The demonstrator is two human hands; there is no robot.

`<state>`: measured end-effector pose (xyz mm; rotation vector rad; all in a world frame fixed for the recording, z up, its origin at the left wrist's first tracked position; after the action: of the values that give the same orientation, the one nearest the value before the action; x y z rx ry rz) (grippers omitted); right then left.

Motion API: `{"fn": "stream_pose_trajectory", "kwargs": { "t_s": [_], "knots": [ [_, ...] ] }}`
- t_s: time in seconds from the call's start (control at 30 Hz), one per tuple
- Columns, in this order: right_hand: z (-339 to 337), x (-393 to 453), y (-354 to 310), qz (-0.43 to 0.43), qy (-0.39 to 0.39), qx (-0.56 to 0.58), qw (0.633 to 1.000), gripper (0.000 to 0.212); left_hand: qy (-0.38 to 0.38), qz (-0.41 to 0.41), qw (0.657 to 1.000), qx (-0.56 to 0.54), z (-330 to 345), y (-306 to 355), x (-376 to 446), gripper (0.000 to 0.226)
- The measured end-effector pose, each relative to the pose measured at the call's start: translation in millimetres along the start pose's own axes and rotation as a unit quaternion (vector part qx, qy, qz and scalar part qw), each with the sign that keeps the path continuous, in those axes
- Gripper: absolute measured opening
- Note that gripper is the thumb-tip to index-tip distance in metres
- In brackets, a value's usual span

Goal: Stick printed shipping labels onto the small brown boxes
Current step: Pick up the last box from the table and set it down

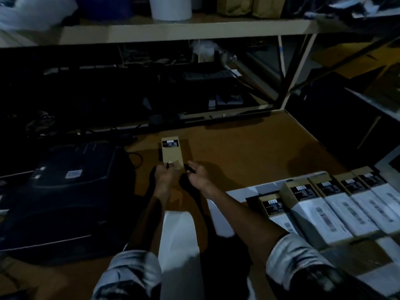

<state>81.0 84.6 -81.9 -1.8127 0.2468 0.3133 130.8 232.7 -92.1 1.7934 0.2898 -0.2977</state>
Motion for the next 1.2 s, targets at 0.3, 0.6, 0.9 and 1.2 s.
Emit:
{"fn": "stream_pose_trajectory", "kwargs": {
  "t_s": [0.3, 0.6, 0.9, 1.2],
  "knots": [
    [8, 3, -3, -0.04, 0.038, 0.116, 0.992, 0.029, -0.029, 0.02, 0.999, -0.012, 9, 6, -20, 0.044],
    [-28, -66, -36, -0.129, 0.128, 0.079, 0.98, 0.041, -0.06, 0.07, 0.995, -0.041, 9, 38, -110, 0.041],
    [-65, -182, -10, -0.1, 0.237, -0.015, 0.966, 0.042, -0.145, 0.136, 0.98, -0.031, 33, 17, -211, 0.034],
    [-78, -252, 43, -0.127, 0.165, 0.107, 0.972, 0.029, -0.01, 0.073, 0.993, -0.095, 9, -40, -241, 0.049]
  ]
}}
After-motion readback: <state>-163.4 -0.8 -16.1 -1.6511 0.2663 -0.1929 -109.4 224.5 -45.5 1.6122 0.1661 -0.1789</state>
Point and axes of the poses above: each hand's wrist, its own x-axis towards the middle knuckle, its own z-axis out of the palm, y = z × x, the point moved 10 cm from there along x, towards the middle knuckle, and after that the axes turned 10 degrees about -y, right-handed, at the moved point
